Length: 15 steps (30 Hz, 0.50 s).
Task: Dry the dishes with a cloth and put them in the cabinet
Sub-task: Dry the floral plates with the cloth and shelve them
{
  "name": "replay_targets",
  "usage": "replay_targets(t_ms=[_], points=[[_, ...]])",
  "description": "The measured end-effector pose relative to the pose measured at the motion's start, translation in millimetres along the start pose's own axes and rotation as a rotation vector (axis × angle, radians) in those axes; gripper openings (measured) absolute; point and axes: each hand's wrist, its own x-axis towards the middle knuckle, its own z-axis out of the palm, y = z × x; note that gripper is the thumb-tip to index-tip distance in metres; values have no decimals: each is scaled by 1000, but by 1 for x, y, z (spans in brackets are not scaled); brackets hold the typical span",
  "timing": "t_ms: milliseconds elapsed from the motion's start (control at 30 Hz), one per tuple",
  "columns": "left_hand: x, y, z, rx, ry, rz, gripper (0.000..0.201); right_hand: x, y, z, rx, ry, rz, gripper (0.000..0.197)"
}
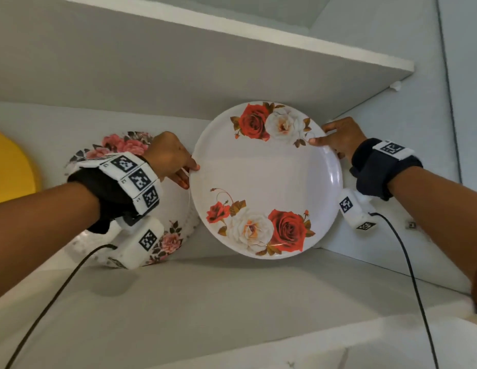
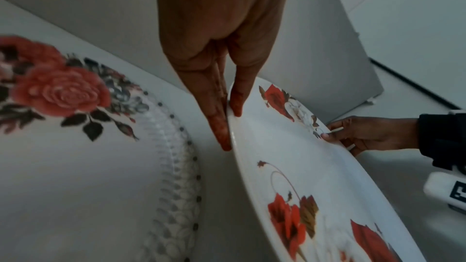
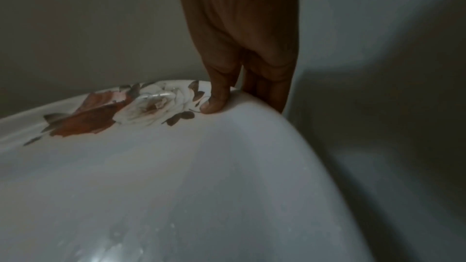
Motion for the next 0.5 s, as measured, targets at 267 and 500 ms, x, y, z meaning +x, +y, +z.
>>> replay_targets(t_ms=[267, 500], points=[[47, -18, 52, 73, -51, -115, 13, 39, 43, 30, -163, 93, -12, 52], [67, -35, 70, 122, -23, -106, 28, 58, 61, 52, -334, 53, -66, 44]])
